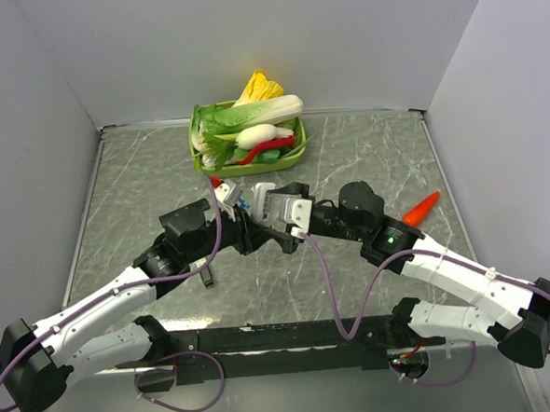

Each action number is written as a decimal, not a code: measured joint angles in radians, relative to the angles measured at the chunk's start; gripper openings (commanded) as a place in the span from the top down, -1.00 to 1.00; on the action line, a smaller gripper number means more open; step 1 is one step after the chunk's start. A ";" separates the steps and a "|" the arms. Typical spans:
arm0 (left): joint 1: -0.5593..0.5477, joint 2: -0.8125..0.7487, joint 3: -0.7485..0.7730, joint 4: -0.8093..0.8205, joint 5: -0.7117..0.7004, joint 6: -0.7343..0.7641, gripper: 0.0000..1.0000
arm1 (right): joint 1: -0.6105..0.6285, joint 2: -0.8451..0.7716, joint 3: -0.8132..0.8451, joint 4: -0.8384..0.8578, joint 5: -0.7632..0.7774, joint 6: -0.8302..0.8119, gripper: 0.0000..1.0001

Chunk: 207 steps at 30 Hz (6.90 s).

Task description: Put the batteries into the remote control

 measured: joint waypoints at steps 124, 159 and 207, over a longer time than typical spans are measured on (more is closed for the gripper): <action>0.034 -0.017 -0.108 0.131 0.027 0.061 -0.01 | -0.054 0.145 0.134 -0.119 0.369 1.218 1.00; 0.035 -0.005 -0.108 0.149 0.034 0.004 0.97 | -0.054 -0.060 0.085 -0.023 0.266 0.760 -0.99; 0.037 -0.029 -0.086 0.063 0.058 -0.026 0.97 | -0.054 0.018 0.037 -0.122 -0.077 -0.018 -0.95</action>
